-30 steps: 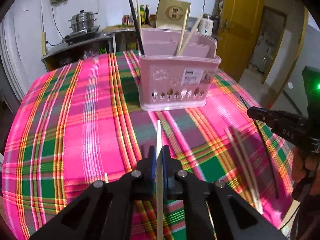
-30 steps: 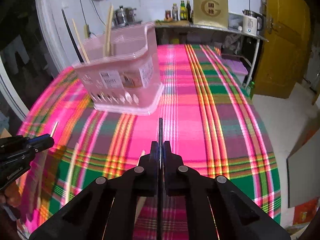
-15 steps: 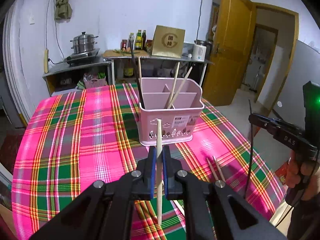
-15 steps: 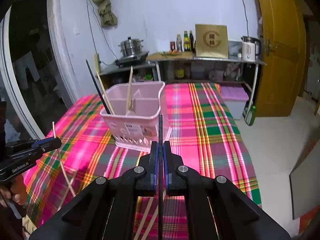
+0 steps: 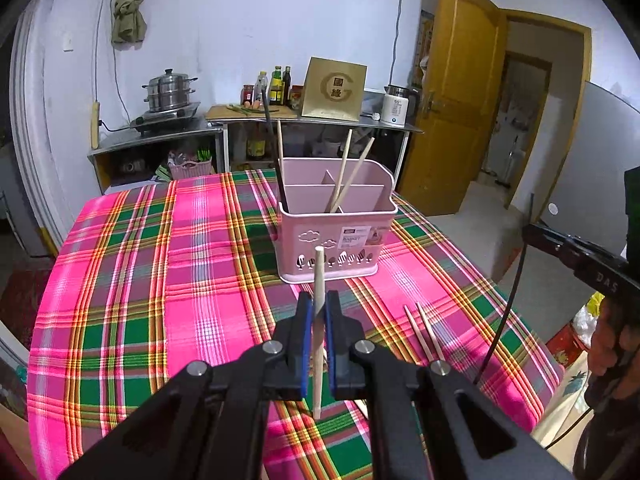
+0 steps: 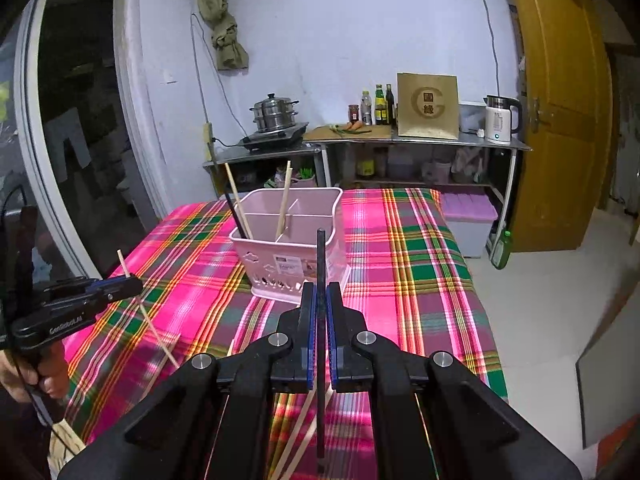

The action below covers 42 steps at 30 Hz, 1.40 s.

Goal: Organize utensils
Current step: 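Lift both held chopsticks and carry them above the pink basket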

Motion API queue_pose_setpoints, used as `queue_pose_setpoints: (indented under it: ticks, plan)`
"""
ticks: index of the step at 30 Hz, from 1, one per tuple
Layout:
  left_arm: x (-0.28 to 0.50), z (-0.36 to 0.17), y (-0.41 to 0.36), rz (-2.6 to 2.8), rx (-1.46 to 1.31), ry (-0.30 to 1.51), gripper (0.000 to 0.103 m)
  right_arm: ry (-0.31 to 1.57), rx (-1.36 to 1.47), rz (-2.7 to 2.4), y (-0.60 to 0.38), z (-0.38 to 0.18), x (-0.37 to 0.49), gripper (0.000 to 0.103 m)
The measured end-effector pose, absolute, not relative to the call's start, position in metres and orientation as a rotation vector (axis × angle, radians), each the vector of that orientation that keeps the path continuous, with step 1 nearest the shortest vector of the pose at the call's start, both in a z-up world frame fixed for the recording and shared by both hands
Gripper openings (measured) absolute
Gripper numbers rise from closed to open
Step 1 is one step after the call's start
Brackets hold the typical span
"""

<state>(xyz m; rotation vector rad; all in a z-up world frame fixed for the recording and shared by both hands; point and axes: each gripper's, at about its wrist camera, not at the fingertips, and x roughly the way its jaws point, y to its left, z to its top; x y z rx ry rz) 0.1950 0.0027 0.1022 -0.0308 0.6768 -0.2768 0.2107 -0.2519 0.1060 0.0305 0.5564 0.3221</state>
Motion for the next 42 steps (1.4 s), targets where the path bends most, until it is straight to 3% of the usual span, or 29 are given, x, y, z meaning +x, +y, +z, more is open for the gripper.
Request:
queue_pose_setpoints:
  ticks: [18, 42]
  plan:
    - [0.173, 0.111, 0.011, -0.29, -0.045, 0.674, 0.007, 0.506, 0.006, 0.32, -0.254, 0.124, 0.168, 0.004]
    - [0.241, 0.189, 0.001, -0.314, -0.038, 0.548, 0.007, 0.365, 0.112, 0.392, -0.217, 0.178, 0.245, 0.004]
